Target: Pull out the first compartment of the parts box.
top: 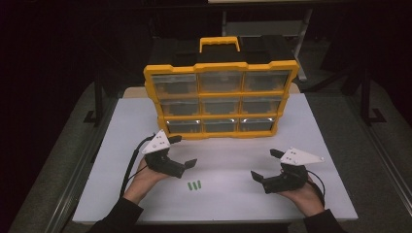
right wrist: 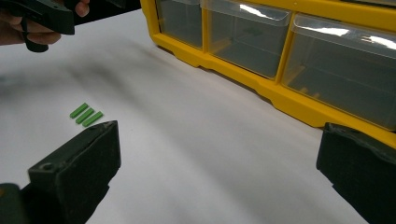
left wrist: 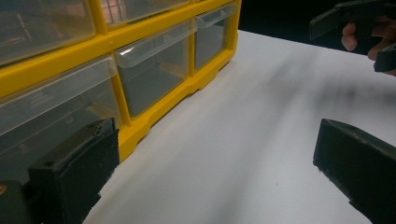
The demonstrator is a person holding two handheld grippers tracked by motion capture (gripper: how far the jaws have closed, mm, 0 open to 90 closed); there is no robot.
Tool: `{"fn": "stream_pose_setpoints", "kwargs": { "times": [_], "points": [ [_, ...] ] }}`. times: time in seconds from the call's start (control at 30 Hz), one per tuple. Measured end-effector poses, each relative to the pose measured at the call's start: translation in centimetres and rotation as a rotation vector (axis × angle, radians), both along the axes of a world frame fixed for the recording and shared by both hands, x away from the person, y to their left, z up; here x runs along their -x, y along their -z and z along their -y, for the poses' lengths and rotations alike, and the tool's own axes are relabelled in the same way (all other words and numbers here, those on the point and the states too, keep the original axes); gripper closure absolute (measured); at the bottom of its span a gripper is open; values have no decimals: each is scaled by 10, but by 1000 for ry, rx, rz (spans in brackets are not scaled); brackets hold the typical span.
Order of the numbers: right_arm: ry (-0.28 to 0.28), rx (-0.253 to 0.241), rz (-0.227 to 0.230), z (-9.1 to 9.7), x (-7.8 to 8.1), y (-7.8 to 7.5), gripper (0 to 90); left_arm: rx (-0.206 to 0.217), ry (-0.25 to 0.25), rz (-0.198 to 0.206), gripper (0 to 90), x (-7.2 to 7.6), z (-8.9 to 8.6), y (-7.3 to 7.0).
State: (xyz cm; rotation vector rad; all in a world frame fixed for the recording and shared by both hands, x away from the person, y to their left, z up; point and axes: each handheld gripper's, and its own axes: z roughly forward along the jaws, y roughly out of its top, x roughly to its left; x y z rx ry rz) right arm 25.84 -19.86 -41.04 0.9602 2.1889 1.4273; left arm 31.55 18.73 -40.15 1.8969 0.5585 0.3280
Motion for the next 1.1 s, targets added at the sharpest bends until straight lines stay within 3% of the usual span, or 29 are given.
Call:
{"fn": "stream_pose_setpoints", "kwargs": {
  "times": [0.73,1.1],
  "points": [
    [-1,0,-3,1,-3,2,0,13,24,-12,0,-17,19,3],
    [-16,12,-18,-2,-6,4,0,2,40,12,0,-24,28,5]
  ]
}}
